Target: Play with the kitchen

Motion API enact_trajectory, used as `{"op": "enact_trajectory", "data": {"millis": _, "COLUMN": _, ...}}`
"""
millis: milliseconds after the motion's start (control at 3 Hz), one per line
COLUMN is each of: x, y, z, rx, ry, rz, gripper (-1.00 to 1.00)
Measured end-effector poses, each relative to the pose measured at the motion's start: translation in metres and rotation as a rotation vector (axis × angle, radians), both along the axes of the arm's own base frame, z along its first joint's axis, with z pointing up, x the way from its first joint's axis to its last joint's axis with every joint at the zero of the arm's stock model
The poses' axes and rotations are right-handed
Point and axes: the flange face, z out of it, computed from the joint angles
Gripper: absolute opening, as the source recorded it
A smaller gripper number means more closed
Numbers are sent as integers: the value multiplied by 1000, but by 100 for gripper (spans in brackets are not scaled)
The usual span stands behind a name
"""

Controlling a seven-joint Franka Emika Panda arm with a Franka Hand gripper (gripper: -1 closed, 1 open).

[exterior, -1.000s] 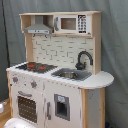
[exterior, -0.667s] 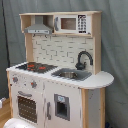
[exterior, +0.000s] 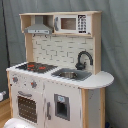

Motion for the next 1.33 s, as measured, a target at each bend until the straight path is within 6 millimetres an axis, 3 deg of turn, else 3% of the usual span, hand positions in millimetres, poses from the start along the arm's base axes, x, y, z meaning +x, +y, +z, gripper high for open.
{"op": "enact_trajectory", "data": {"millis": 1333, "x": 26, "y": -21, "z": 125, "rx": -41, "ry": 10, "rz": 29, "gripper": 100}}
